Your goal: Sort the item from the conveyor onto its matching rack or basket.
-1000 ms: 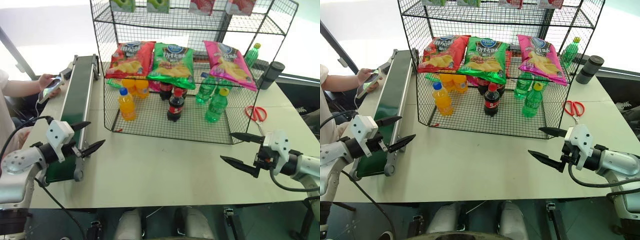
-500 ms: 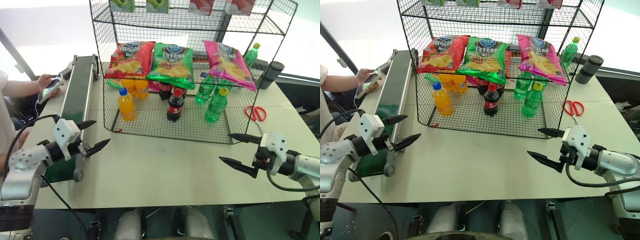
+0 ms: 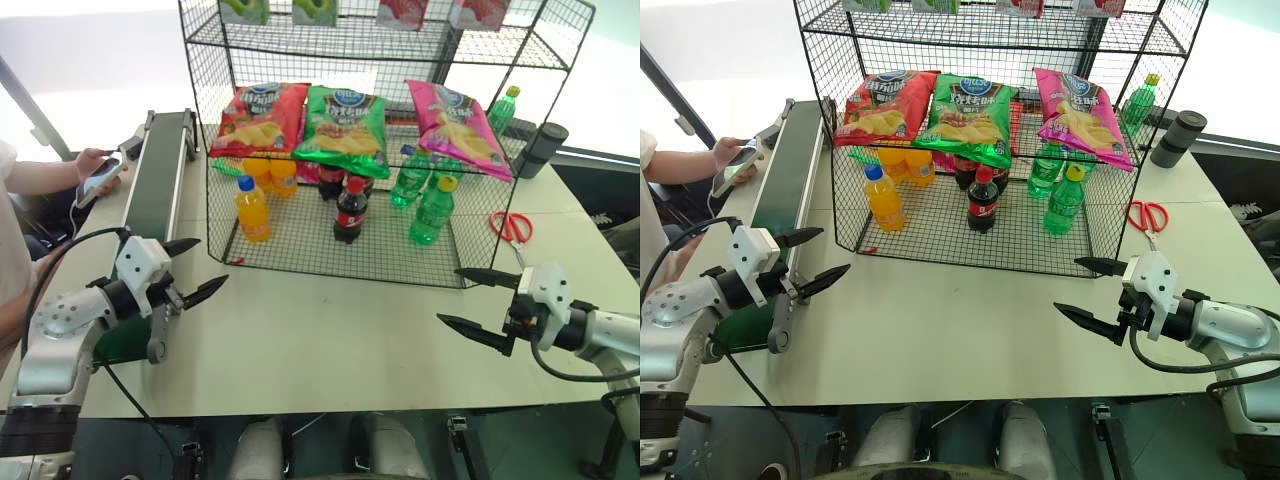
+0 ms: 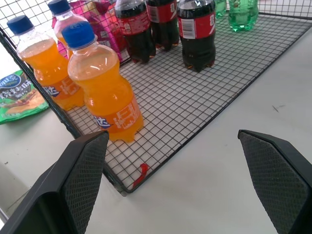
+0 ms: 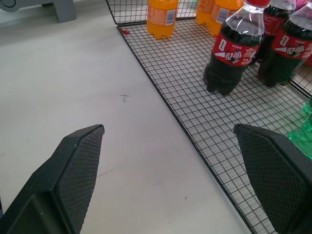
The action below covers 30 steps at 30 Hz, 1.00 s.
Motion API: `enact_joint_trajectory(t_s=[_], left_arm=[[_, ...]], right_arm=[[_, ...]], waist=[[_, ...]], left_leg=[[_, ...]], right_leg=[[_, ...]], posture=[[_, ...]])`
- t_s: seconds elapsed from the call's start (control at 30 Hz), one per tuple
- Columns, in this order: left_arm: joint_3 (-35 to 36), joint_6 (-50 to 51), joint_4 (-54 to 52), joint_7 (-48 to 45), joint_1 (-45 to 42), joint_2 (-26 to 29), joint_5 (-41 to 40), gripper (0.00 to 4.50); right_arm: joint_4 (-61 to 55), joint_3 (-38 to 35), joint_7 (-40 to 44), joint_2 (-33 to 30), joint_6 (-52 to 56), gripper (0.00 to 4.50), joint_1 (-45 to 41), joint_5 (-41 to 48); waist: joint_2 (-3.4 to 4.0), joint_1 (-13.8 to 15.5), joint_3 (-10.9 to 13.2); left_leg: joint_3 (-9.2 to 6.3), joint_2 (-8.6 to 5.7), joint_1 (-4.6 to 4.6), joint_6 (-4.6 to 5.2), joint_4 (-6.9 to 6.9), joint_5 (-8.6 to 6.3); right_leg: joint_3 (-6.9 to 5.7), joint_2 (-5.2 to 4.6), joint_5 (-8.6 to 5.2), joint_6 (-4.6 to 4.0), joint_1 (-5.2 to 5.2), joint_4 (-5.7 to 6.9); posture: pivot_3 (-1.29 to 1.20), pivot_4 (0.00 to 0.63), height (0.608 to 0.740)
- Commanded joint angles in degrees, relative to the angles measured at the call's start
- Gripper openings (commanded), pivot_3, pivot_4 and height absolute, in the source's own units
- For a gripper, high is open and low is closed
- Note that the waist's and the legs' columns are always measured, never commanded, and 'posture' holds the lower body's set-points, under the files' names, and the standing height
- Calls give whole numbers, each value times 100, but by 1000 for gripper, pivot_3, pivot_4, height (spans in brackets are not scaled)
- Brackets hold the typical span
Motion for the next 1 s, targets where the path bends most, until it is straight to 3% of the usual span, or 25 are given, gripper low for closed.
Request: enact_joint_trajectory(t_s=[0.03,1.0], left_arm=[[47,-88,-39,14,-52,13,-5,4500],[-293,-272,333,-221,-376,-74,95,4500]], right_arm=[[-63,-69,0,-31,-90,4443,-46,-12],[-282,-287,19,-124,-70,4443,268,-1]], waist=[[0,0,0],[-1,0,-1]], left_leg=[[0,0,0,0,0,0],[0,-1,2,0,4,0]], right_leg=[[0,0,0,0,0,0],[0,0,0,1,3,3]], posture=[[0,150,740],[0,150,740]])
